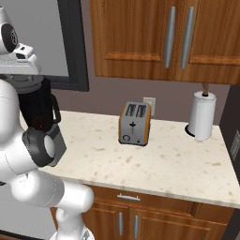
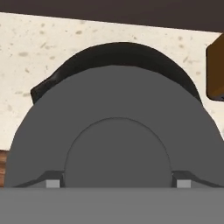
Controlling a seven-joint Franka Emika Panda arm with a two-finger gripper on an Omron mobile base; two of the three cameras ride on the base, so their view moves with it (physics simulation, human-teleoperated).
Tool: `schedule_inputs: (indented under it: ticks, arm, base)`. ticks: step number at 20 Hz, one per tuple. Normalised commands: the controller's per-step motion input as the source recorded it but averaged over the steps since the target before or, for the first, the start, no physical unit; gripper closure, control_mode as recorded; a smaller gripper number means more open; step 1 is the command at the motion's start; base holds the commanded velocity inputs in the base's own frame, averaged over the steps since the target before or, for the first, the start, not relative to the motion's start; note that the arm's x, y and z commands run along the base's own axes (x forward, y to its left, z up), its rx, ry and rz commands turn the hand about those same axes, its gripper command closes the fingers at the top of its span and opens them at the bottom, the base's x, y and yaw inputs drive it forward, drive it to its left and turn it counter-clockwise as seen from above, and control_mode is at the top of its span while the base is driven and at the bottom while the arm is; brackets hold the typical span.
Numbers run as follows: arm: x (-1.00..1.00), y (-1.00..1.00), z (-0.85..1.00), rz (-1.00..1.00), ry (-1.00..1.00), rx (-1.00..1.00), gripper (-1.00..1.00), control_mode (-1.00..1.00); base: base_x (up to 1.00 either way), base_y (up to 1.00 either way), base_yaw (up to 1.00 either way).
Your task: Open the blender lid, put the apple in the blender, close the lid, and start the blender.
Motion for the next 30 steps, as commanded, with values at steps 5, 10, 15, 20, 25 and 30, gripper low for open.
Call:
schedule_inputs:
  ticks: [5,10,15,20,25,30]
  arm:
    - [0.28,0.0,0.0,0.0,-0.04,-0.03,1.0,-1.0]
    - [0.25,0.0,0.0,0.0,-0.06,-0.03,1.0,-1.0]
    - [0.25,0.0,0.0,0.0,-0.04,-0.01,1.0,-1.0]
    - [0.2,0.0,-0.04,0.01,-0.06,0.0,1.0,-1.0]
    - [0.06,0.0,-0.11,0.01,0.0,0.0,1.0,-1.0]
    - [0.0,0.01,-0.11,0.01,0.0,0.0,1.0,-1.0]
  base:
    - [0.0,0.0,0.0]
    - [0.0,0.0,0.0]
    - [0.0,0.0,0.0]
    - [0.0,0.0,0.0]
    - [0.0,0.0,0.0]
    - [0.0,0.0,0.0]
